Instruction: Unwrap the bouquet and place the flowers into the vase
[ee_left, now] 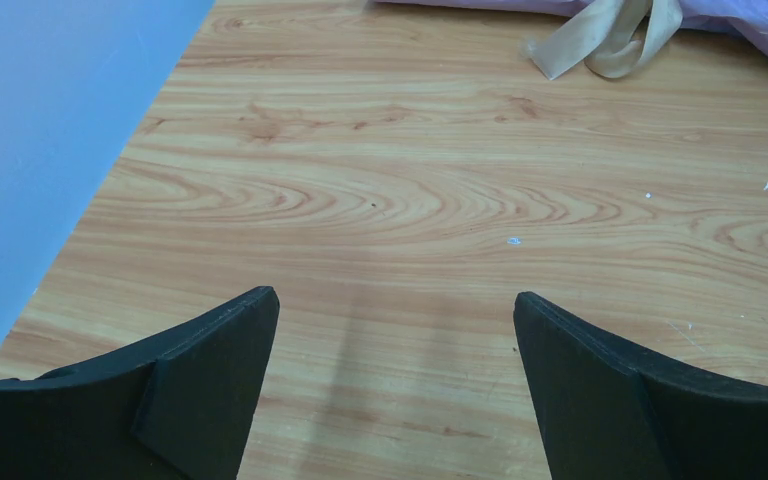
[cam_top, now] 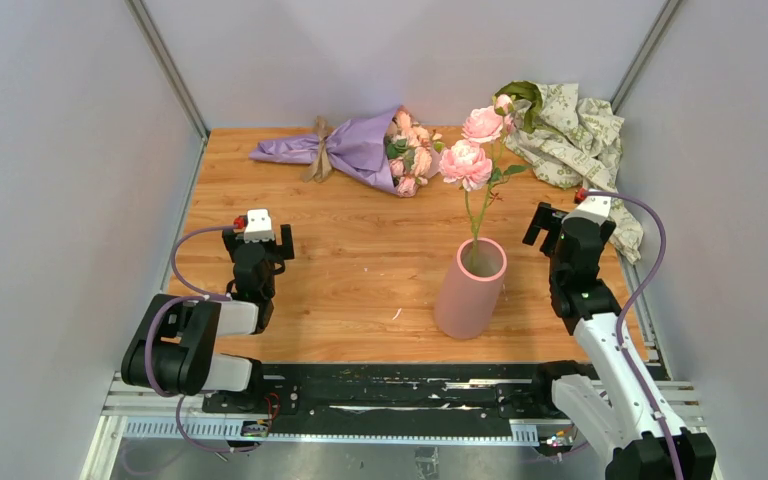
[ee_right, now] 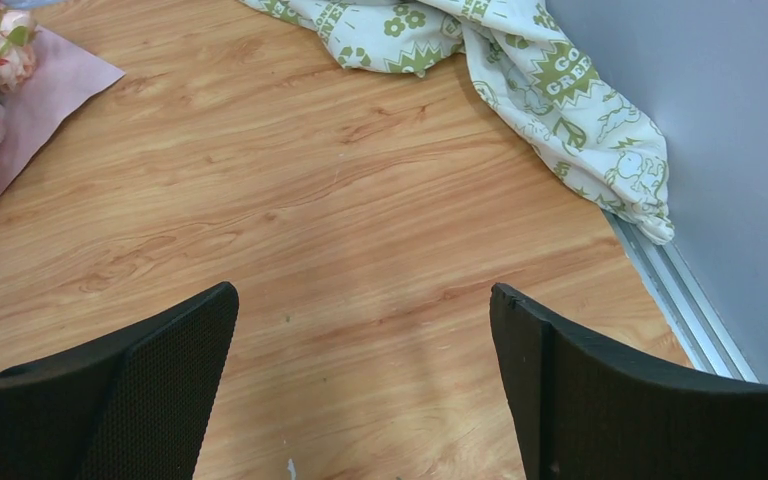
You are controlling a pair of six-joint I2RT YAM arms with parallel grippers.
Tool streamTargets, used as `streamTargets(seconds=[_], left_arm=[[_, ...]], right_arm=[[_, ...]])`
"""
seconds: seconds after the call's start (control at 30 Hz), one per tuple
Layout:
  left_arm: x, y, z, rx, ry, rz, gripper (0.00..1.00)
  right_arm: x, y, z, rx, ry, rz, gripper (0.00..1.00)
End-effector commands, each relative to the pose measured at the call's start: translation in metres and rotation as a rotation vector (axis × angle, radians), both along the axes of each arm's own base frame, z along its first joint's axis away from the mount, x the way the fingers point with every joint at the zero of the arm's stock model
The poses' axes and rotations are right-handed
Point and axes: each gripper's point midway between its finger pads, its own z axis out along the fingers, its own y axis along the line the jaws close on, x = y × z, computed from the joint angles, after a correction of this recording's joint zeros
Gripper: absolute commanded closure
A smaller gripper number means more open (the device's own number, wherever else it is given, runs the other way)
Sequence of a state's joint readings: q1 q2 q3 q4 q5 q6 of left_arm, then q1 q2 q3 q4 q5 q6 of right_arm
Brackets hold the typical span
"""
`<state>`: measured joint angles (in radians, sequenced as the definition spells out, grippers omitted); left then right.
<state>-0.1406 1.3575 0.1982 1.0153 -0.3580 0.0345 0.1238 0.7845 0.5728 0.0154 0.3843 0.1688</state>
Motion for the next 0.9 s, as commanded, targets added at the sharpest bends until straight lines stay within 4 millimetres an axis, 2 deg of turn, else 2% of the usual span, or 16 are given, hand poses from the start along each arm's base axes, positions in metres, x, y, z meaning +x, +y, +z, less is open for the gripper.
streamTargets(seconds=[0.0,0.3,0.37,0.43,0.47,0.5,0.53,0.57,0.63,0.67,0.7,0.73,0.8,0.87], left_arm=[[0.002,0.002,0.006,0.005,-0.022,0.0,0.0],[0.002,0.003,0.007,0.006,-0.025,0.003,0.0],[0.001,0.007,0.015,0.018,-0.028,0.045,0.0],[-0.003,0.01,0.037,0.038,0.012,0.113,0.0],[-0.007,0.01,0.061,0.029,-0.017,0.124,0.0],[-0.007,0.009,0.073,0.023,-0.035,0.126,0.0],[-0.009,0.007,0.1,-0.037,-0.098,0.124,0.0],[-0.014,0.003,0.104,-0.104,-0.072,0.121,0.0],[-0.014,-0.013,0.132,-0.287,-0.075,0.097,0.0],[-0.014,-0.028,0.136,-0.354,-0.016,0.044,0.0],[-0.016,-0.047,0.135,-0.4,0.062,-0.032,0.0],[-0.018,-0.077,0.131,-0.436,0.141,-0.172,0.0],[-0.024,-0.123,0.129,-0.477,0.217,-0.375,0.0],[-0.036,-0.151,0.117,-0.539,0.294,-0.466,0.0]], right_arm=[[0.002,0.011,0.005,0.033,-0.02,0.043,0.0],[-0.003,0.024,0.012,0.125,-0.044,0.085,0.0],[-0.002,0.029,0.019,0.154,-0.071,0.099,0.0],[-0.003,0.028,0.024,0.157,-0.078,0.097,0.0],[-0.004,0.027,0.026,0.155,-0.078,0.092,0.0],[-0.006,0.026,0.028,0.152,-0.079,0.084,0.0],[-0.007,0.024,0.028,0.151,-0.078,0.076,0.0],[-0.009,0.022,0.029,0.156,-0.087,0.064,0.0],[-0.011,0.02,0.026,0.169,-0.094,0.048,0.01],[-0.012,0.02,0.026,0.177,-0.1,0.042,0.01],[-0.014,0.02,0.026,0.191,-0.109,0.037,0.01],[-0.015,0.021,0.026,0.199,-0.113,0.041,0.02],[-0.017,0.022,0.024,0.207,-0.112,0.045,0.03],[-0.02,0.022,0.023,0.207,-0.11,0.045,0.04]])
